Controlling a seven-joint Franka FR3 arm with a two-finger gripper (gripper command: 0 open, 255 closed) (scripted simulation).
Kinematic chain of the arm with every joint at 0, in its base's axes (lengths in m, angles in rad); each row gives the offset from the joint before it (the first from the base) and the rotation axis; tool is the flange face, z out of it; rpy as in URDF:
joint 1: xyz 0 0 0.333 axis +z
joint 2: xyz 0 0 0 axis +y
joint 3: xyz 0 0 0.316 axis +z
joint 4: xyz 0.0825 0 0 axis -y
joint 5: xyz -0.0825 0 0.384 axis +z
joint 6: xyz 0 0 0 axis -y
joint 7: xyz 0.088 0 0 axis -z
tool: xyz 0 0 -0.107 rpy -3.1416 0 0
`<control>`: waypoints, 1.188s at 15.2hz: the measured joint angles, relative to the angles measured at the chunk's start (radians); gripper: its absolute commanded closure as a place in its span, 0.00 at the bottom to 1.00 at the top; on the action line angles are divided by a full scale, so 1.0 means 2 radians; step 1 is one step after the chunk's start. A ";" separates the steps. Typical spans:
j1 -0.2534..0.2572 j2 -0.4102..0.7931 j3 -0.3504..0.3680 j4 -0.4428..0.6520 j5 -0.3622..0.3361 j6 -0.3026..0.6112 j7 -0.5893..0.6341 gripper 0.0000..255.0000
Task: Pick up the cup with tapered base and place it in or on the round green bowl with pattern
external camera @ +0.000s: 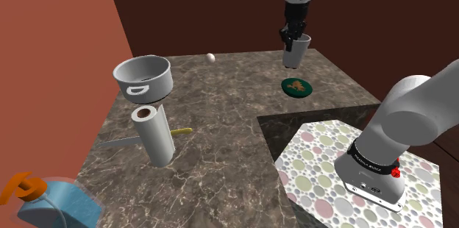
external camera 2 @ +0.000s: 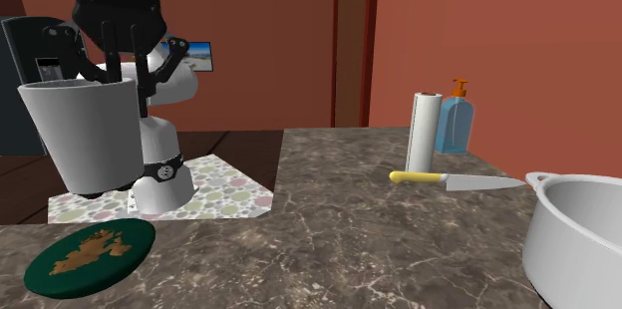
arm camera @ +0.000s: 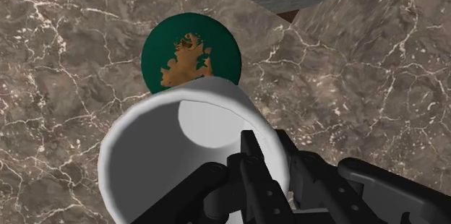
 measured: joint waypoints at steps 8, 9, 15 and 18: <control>-0.018 -0.055 -0.024 -0.063 -0.020 0.012 -0.029 1.00; -0.018 -0.055 -0.024 -0.071 -0.021 0.019 -0.028 1.00; -0.019 -0.046 -0.028 -0.103 -0.024 0.060 -0.025 1.00; -0.019 -0.040 -0.028 -0.120 -0.025 0.083 -0.021 1.00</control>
